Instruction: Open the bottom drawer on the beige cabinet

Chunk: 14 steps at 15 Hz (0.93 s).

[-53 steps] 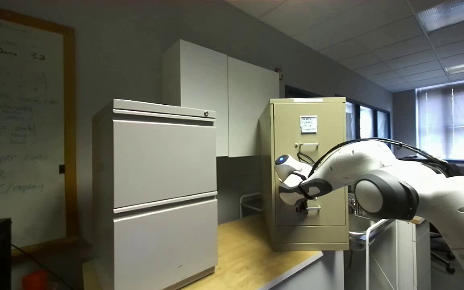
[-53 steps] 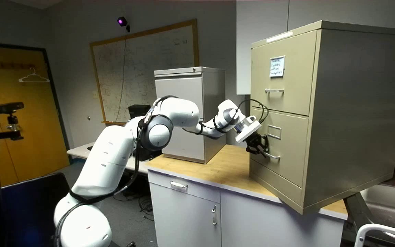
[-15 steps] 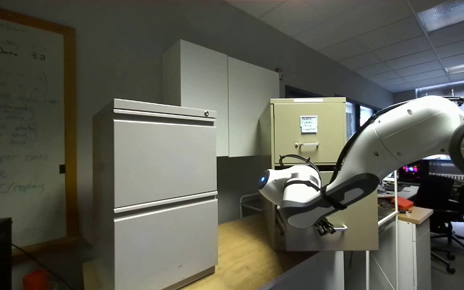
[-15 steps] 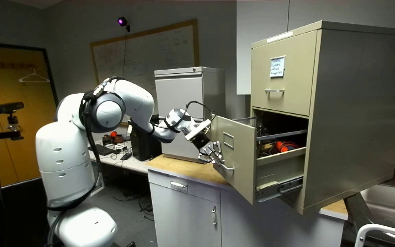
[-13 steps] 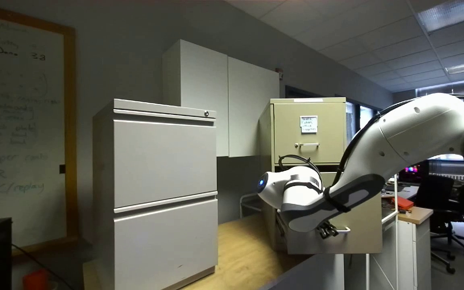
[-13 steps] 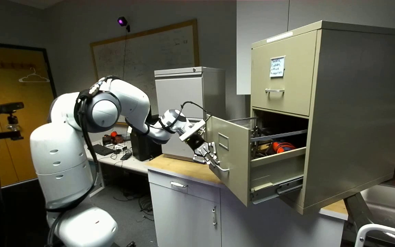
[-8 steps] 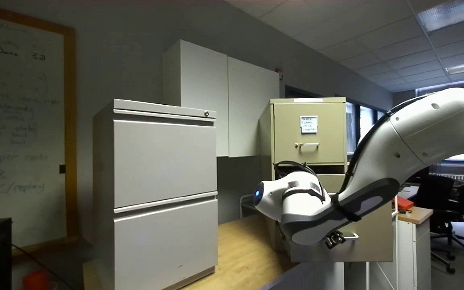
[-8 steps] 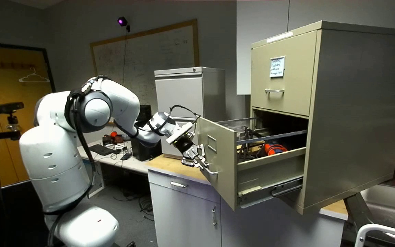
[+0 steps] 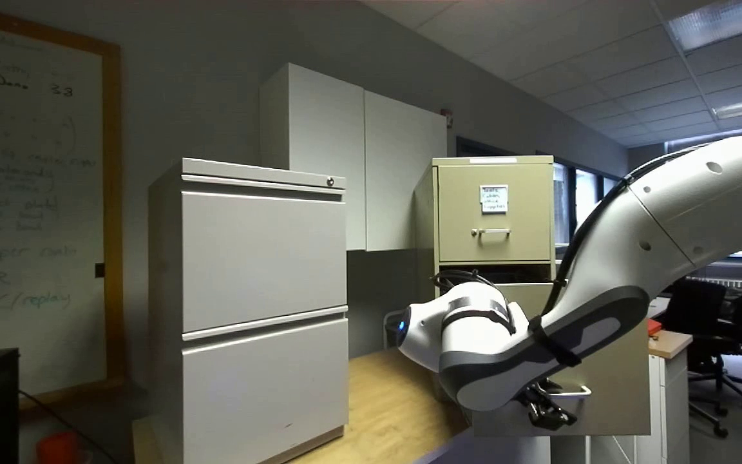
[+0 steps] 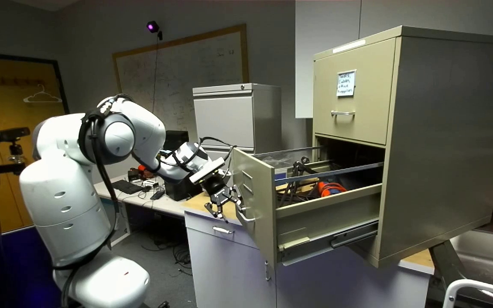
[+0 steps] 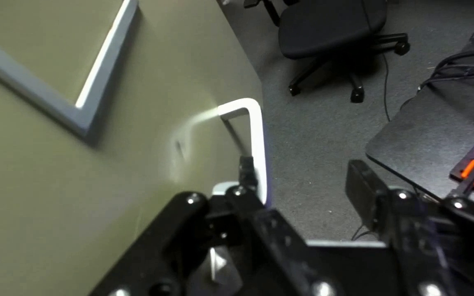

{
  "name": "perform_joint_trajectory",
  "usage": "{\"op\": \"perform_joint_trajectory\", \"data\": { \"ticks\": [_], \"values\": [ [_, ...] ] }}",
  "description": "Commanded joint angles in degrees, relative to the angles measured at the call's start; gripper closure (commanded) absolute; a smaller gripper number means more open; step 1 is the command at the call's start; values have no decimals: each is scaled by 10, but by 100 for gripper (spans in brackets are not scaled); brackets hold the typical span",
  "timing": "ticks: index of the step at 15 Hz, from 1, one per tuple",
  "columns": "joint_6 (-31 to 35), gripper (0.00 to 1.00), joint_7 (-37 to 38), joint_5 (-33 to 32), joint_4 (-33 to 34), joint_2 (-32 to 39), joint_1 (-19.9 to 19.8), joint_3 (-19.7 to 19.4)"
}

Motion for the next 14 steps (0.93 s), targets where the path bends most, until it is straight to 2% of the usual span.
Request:
{"op": "perform_joint_trajectory", "data": {
  "ticks": [1,2,3,14],
  "values": [
    [5,9,21,108,-15,31,18,9],
    [5,1,21,116,-13,30,18,9],
    [6,0,22,122,-12,30,17,8],
    [36,0,82,107,-11,-5,14,6]
  ]
}}
